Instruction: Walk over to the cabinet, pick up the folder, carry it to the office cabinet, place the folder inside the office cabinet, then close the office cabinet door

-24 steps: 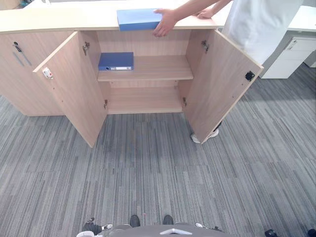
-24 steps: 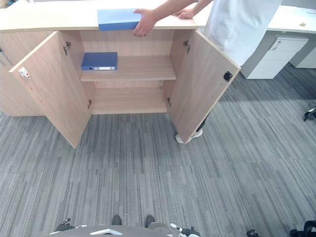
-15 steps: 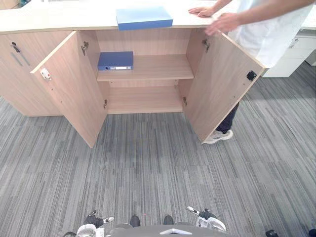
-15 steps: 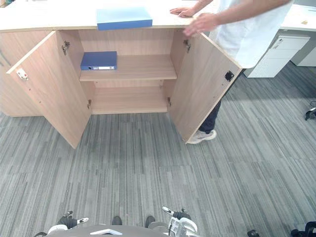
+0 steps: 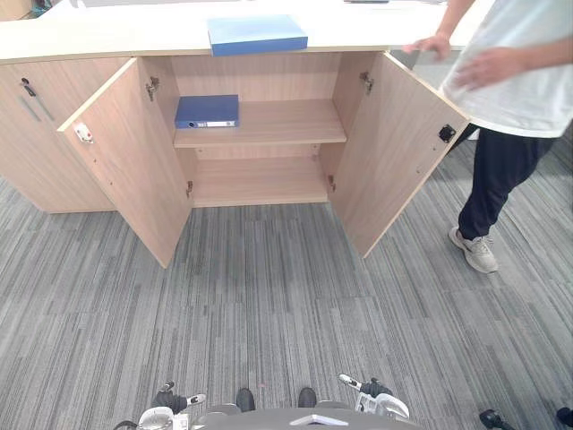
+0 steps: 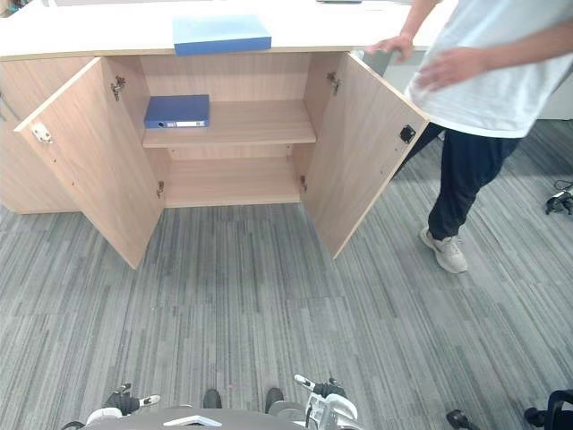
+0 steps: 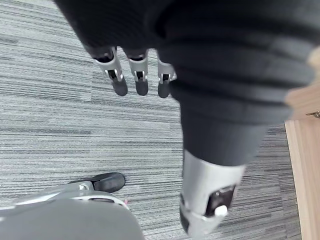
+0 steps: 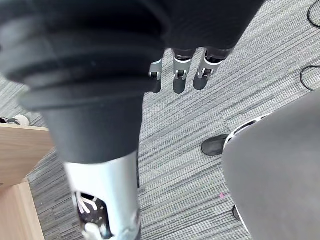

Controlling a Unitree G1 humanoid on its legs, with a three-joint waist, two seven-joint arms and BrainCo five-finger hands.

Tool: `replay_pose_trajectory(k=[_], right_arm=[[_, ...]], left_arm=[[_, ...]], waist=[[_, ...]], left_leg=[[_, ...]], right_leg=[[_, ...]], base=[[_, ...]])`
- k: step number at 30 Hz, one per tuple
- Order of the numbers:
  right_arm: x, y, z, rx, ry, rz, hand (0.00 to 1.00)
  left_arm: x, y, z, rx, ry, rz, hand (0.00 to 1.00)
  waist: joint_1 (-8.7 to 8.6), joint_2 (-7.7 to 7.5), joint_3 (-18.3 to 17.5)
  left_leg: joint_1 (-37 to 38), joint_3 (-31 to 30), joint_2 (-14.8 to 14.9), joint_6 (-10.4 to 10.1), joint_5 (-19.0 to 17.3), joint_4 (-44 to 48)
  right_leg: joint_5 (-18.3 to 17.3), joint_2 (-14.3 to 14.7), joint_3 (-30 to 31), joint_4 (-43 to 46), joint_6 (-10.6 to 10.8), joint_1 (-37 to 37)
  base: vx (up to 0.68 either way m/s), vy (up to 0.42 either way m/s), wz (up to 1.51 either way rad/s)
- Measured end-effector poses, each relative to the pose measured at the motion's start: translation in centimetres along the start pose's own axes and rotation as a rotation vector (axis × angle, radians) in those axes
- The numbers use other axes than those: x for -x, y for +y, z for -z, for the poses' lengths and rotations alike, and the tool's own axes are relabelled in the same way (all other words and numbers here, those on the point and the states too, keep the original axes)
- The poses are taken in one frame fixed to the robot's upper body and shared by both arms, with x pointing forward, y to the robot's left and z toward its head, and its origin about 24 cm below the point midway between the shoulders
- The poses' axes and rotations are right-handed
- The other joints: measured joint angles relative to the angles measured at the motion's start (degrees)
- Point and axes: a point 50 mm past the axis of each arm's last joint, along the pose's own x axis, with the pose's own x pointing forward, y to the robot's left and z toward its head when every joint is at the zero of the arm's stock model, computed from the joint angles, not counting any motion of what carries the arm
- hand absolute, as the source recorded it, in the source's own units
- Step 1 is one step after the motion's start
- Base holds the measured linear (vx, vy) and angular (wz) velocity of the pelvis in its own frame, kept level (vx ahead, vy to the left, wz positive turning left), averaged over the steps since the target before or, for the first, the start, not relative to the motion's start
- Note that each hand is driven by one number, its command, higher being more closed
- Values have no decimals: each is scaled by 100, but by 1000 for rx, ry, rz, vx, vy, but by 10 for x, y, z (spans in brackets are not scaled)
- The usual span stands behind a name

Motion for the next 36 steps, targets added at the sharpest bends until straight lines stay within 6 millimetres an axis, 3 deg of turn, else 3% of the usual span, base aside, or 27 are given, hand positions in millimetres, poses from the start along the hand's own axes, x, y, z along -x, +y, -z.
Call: replay_pose_trajectory(k=[12,17,20,22,24,26,27,29,32,33,34,35,36], right_arm=[[-1,2,-1,8,9,-4,0],[-2,6,-8,31,-10,-17,0],[-2,7,-12,21,-26,-19,0],[-1,5,-10,17,-31,-16,0],[-1,9,-19,15,-56,-26,0],[-2,10,-23,17,-66,-29,0],[-2,10,-23,17,-66,-29,0],[-2,12,-27,15,-81,-34,0],[-1,10,-30,7,-100,-30,0],[-1,5,-26,-10,-91,-16,0],[-2,4,-27,-21,-91,-11,0],[-2,0,-31,-21,-103,-2,0],[-2,0,-32,-28,-108,-1,0]], left_arm=[[0,0,-2,-4,-4,1,0],[-1,1,-6,-1,-16,-1,0],[-1,5,-8,1,-23,-10,0],[-2,7,-8,0,-24,-16,0],[-2,5,-10,2,-29,-13,0],[-2,4,-12,3,-33,-13,0],[-2,4,-13,3,-35,-18,0],[-3,3,-17,4,-44,-19,0],[-4,0,-21,7,-53,-9,0],[-4,-4,-23,18,-61,-2,0],[-3,-8,-25,34,-63,5,0],[-2,-20,-25,70,-66,28,0],[-1,-31,-29,106,-78,49,0]], waist=[[25,-9,7],[96,-39,25],[76,-124,97],[86,-181,154],[75,-84,234],[44,-58,273],[27,-52,276],[-48,-8,310],[-222,8,345],[-241,-17,335],[-259,16,327],[-205,215,310],[-175,285,373]], left_leg=[[-25,100,6,-12,-17,-2],[-284,342,11,74,-128,38],[-499,479,-28,139,-388,350],[-514,486,-80,233,-770,840],[-340,459,-63,311,-945,940],[-194,407,-45,356,-1074,977],[-80,344,6,317,-1155,967],[90,244,154,221,-1237,899],[453,-97,284,-140,-1402,746],[636,-213,274,-318,-1514,760],[704,-280,367,-388,-1576,816],[536,-291,546,-504,-1578,1197],[266,-238,628,-638,-1584,1953]], right_leg=[[39,13,42,-83,-7,-21],[-83,-2,310,157,33,-482],[-548,-178,333,1129,184,-1043],[-921,-399,307,2191,253,-1322],[-1067,-496,272,3480,223,-1858],[-1380,-522,137,3878,164,-2086],[-1544,-488,-48,3829,101,-2214],[-1477,-287,-246,3280,13,-2404],[-774,32,-228,2218,-170,-2476],[-159,30,-172,2046,-386,-2407],[-174,76,-212,2154,-418,-2361],[-307,157,-326,2181,-511,-2261],[-438,184,-363,2069,-555,-2062]], base=[[1,-12,-3],[-72,9,-24],[56,63,-12],[108,71,-3],[166,80,-4],[228,31,8],[363,1,20],[349,-26,33],[523,-126,69],[446,-159,63],[556,-197,58],[532,-205,35],[630,-239,27]])
